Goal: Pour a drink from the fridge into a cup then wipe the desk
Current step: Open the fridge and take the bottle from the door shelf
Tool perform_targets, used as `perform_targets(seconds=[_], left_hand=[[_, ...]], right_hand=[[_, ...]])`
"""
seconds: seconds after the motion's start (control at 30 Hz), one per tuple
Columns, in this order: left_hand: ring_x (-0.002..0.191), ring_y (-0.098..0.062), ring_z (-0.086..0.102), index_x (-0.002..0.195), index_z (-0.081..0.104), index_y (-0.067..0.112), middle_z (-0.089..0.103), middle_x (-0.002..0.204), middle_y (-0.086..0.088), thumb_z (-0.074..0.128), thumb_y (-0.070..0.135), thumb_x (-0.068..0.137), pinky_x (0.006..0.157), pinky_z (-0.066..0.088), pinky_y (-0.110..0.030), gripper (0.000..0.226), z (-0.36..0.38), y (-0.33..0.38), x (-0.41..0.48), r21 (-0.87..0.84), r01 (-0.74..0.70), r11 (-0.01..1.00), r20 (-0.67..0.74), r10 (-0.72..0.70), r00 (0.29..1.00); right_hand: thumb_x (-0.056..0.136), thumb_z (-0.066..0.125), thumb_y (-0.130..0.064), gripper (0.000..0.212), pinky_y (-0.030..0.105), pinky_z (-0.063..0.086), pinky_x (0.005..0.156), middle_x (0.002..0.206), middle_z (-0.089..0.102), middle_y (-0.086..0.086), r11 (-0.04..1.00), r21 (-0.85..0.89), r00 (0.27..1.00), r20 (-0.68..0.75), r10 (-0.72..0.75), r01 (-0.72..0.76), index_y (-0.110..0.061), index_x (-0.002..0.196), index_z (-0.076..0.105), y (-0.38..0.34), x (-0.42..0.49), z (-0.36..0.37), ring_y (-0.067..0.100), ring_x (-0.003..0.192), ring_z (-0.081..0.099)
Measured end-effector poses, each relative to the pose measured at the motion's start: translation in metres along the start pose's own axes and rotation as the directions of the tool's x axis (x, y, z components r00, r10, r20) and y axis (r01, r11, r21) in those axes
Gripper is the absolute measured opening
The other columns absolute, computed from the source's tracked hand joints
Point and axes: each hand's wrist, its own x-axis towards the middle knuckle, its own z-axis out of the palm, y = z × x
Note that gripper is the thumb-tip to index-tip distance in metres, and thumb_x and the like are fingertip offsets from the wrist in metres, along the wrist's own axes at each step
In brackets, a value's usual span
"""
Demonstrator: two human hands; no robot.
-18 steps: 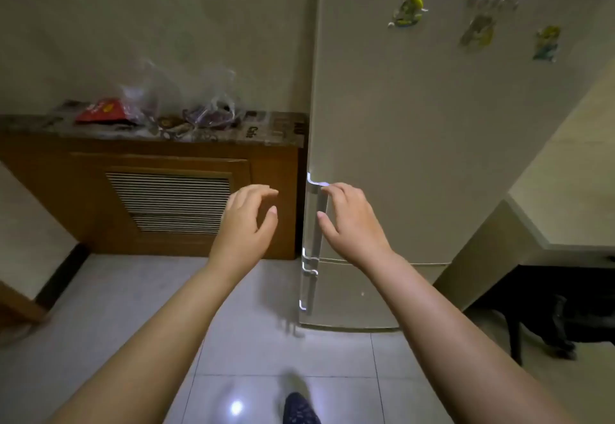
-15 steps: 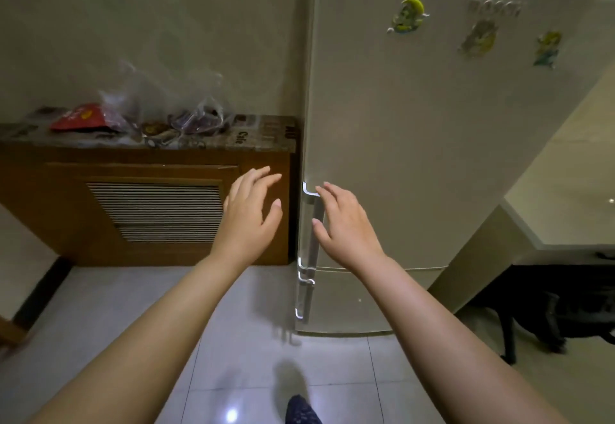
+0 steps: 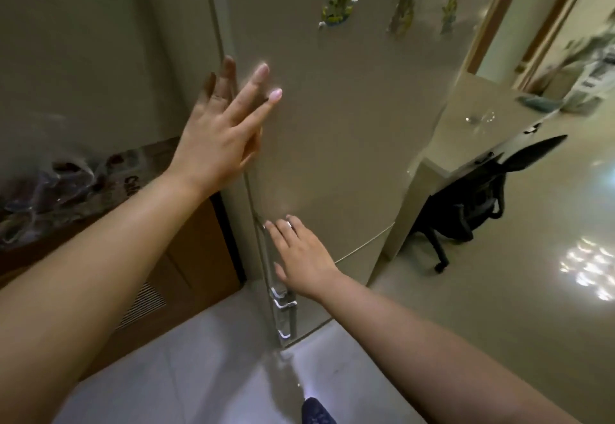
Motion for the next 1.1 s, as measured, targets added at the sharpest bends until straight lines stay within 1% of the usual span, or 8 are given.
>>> perform_targets(seconds=[0.13,0.2,0.33,0.53,0.73,0.93,1.03,1.1], left_hand=[[0.138,-0.052,0.013,0.145,0.033,0.019,0.019,0.155,-0.009,0.047,0.019,0.093,0.107,0.028,-0.056,0.054,0.006,-0.003,-0.001,-0.051,-0.037,0.998,-0.057,0.034,0.998],[0.138,-0.051,0.013,0.145,0.034,0.018,0.017,0.155,-0.008,0.047,0.018,0.091,0.102,0.033,-0.054,0.055,0.006,-0.003,0.000,-0.089,-0.037,0.995,-0.073,0.030,0.997],[0.139,-0.048,0.014,0.144,0.035,0.017,0.020,0.155,-0.009,0.046,0.017,0.090,0.108,0.026,-0.051,0.055,0.007,-0.004,0.000,-0.104,-0.049,0.993,-0.107,0.038,0.994],[0.142,-0.040,0.012,0.144,0.035,0.020,0.020,0.156,-0.005,0.047,0.015,0.085,0.102,0.022,-0.043,0.060,-0.002,0.009,-0.002,-0.091,0.030,0.995,-0.094,-0.038,0.995],[0.140,-0.038,0.020,0.140,0.044,0.021,0.028,0.152,-0.001,0.046,0.021,0.092,0.108,0.023,-0.041,0.047,-0.020,0.041,-0.007,-0.087,-0.120,0.989,-0.238,0.096,0.967],[0.145,-0.023,-0.002,0.144,0.036,0.022,0.029,0.153,0.001,0.054,0.018,0.090,0.113,0.016,-0.037,0.057,-0.051,0.105,-0.009,-0.106,-0.215,0.971,-0.301,0.175,0.937],[0.144,-0.023,0.010,0.142,0.040,0.022,0.033,0.151,0.000,0.051,0.024,0.092,0.114,0.017,-0.039,0.051,-0.071,0.143,-0.002,-0.116,-0.294,0.949,-0.345,0.239,0.908],[0.143,-0.025,0.018,0.141,0.042,0.022,0.032,0.151,0.000,0.049,0.028,0.093,0.112,0.023,-0.043,0.048,-0.083,0.172,0.005,-0.111,-0.327,0.939,-0.337,0.274,0.901]], right_hand=[[0.070,0.065,-0.044,0.082,0.037,0.026,0.108,0.125,0.052,0.012,0.991,-0.130,0.995,-0.096,0.026,-0.039,-0.004,0.137,0.037,-0.006,0.002,0.005,0.032,0.115,0.040],[0.071,0.062,-0.042,0.082,0.037,0.025,0.107,0.126,0.049,0.014,0.989,-0.144,0.994,-0.106,0.003,-0.018,-0.003,0.138,0.032,-0.006,0.007,0.007,0.033,0.114,0.040],[0.068,0.063,-0.036,0.077,0.035,0.034,0.100,0.117,0.054,0.012,0.990,-0.138,0.989,-0.149,0.017,-0.038,-0.005,0.134,0.039,-0.006,0.005,0.005,0.032,0.104,0.043],[0.068,0.061,-0.027,0.057,0.034,0.044,0.085,0.098,0.060,0.009,0.989,0.034,0.957,-0.249,0.150,-0.146,-0.008,0.121,0.053,-0.017,0.005,0.002,0.034,0.088,0.049],[0.070,0.060,-0.029,0.054,0.032,0.031,0.096,0.103,0.058,0.007,0.989,0.019,0.948,-0.284,0.144,-0.145,-0.012,0.121,0.051,-0.006,-0.051,0.007,0.029,0.095,0.042],[0.073,0.052,-0.021,0.041,0.041,0.032,0.106,0.112,0.060,0.010,0.996,0.000,0.938,-0.337,0.083,-0.089,-0.007,0.112,0.057,0.018,-0.144,-0.004,0.030,0.109,0.044],[0.068,0.061,-0.025,0.052,0.042,0.028,0.111,0.120,0.061,0.009,0.984,-0.116,0.947,-0.307,0.092,-0.133,-0.007,0.117,0.059,0.027,-0.195,-0.019,0.025,0.117,0.036],[0.077,0.053,-0.028,0.057,0.046,0.019,0.113,0.136,0.049,0.008,0.974,-0.051,0.954,-0.221,0.205,-0.221,-0.013,0.132,0.046,0.036,-0.226,-0.021,0.030,0.131,0.027]])
